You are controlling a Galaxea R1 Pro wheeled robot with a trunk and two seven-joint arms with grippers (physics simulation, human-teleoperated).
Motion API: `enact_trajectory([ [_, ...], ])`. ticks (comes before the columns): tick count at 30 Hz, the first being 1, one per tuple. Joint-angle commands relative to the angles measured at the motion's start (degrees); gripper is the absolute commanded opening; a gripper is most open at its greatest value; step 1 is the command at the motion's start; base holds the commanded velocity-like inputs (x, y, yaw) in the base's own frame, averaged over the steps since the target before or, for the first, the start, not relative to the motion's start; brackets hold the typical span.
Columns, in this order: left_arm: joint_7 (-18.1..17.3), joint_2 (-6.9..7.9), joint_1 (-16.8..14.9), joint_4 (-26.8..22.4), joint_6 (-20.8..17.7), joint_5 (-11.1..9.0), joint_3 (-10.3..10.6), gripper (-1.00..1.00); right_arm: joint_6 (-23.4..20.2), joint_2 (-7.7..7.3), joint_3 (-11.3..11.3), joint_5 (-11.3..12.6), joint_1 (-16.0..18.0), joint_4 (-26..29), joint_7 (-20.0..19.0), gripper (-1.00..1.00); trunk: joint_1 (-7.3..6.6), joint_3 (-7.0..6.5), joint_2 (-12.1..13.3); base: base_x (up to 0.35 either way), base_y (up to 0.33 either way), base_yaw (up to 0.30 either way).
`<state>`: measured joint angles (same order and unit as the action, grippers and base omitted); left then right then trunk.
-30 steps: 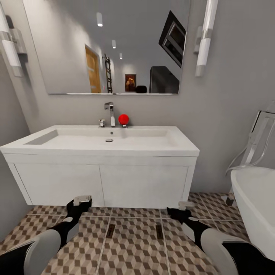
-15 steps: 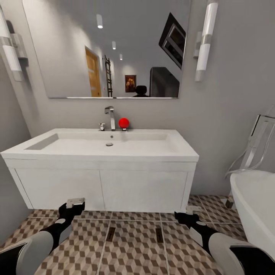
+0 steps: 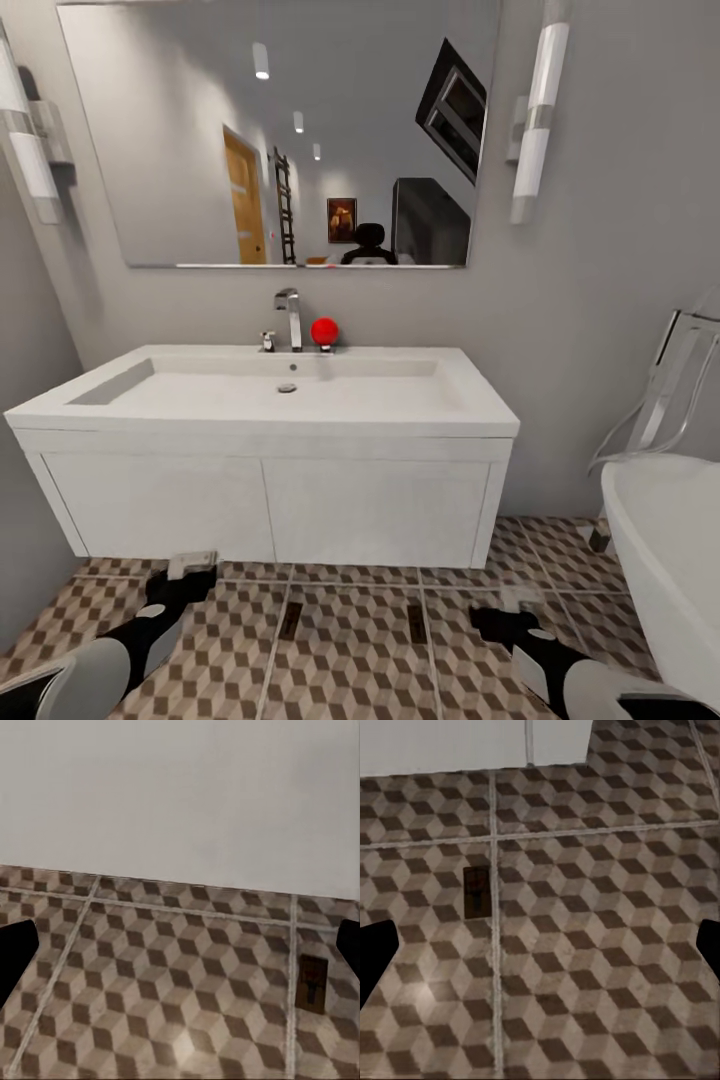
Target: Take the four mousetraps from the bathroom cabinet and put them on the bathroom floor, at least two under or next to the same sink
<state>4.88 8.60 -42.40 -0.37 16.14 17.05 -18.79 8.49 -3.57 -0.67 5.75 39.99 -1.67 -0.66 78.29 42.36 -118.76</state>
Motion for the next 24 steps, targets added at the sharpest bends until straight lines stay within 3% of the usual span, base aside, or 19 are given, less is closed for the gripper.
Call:
enact_trajectory([
  [1, 0.3, 0.01, 0.4, 0.1, 0.2, 0.6, -0.3, 1.0, 0.3, -0.02, -0.1, 0.6, -0.6, -0.2, -0.1, 1.0, -0.24, -0.13, 0.4, 0.0, 0.0, 0.0],
  [12, 0.3, -0.05, 4.1, 0.1, 0.0, -0.3, -0.4, 1.0, 0.1, -0.03, -0.2, 0.5, -6.3, -0.2, -0.1, 1.0, -2.65, -2.11, 4.8, 0.0, 0.0, 0.0],
  [24, 0.2, -0.15, 8.4, 0.2, -0.1, -3.4, -0.3, 1.0, 0.3, -0.03, -0.2, 0.5, -10.2, -0.2, -0.1, 1.0, -5.29, -4.26, 9.6, 0.0, 0.0, 0.0],
])
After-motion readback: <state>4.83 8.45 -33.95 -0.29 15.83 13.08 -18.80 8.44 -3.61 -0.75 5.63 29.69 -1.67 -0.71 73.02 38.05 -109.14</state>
